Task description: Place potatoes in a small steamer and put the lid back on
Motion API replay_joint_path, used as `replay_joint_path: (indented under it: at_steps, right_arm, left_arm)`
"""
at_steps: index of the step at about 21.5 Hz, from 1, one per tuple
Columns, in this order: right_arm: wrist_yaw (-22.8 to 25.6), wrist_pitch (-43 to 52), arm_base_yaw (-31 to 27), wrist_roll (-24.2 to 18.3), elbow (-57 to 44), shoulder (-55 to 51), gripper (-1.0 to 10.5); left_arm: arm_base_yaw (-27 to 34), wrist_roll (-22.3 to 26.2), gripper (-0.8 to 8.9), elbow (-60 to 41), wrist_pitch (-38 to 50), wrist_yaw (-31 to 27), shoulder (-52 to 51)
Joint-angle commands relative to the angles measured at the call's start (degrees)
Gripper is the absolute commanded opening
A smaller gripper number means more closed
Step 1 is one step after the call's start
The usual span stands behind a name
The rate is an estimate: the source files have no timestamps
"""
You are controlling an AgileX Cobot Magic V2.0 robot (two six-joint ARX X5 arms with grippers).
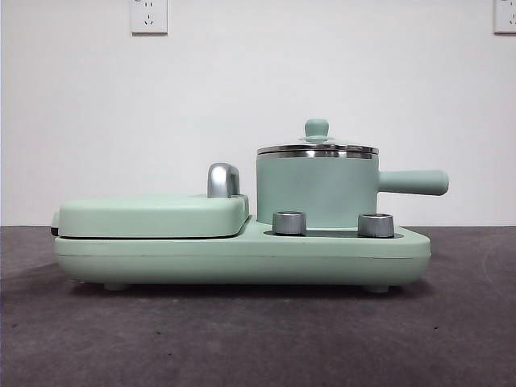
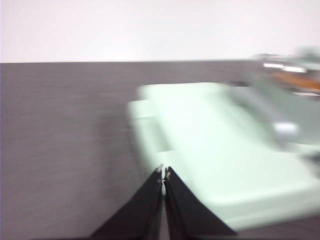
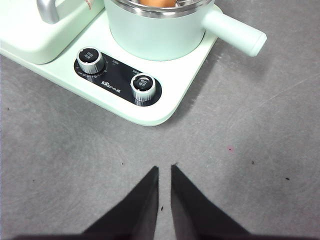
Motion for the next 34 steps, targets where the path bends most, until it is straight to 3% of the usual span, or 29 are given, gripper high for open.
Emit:
replay_joint_path:
  at_steps: [1,5,20,22,24,30,34]
  right_arm:
    - [0.0,0.6,0.3,0.7,0.4,0.2,0.4]
    - [0.0,0.6,0.3,0.7,0.4,0.2,0.4]
    - [0.2,1.2,0.3,0.2,0.4,0.2,0.4]
    - [3.5,4.5,-1.2,-1.7,0.3,-0.9,0.4]
    - [3.5,12.1,-4.8,-3.4,-3.1,-3.2,0.4]
    - [3.0,38.2,-20.3,-3.3,-28.7,-19.6,0.4]
    - [3.0,45.9,-24.4,-3.3,-37.8,-26.2,0.4]
  left_arm:
    - [2.7,0.7,0.06,-6.8,1.2,-4.9,-8.9]
    - [6.8,0.5,0.06,-14.3,1.5,-5.6,-18.3]
    - [7.0,0.5,0.06,-16.2,-1.7,-5.5,-18.0]
    - [7.0,0.5,0.06,-16.2,-1.7,-5.5,-18.0]
    - [7.0,0.5,0.06,-16.2,-1.7,-5.5,-18.0]
    - [7.0,0.5,0.06,-16.2,-1.7,-5.5,-18.0]
    - [7.0,0.5,0.06,-16.2,-1.7,-5.5,-18.0]
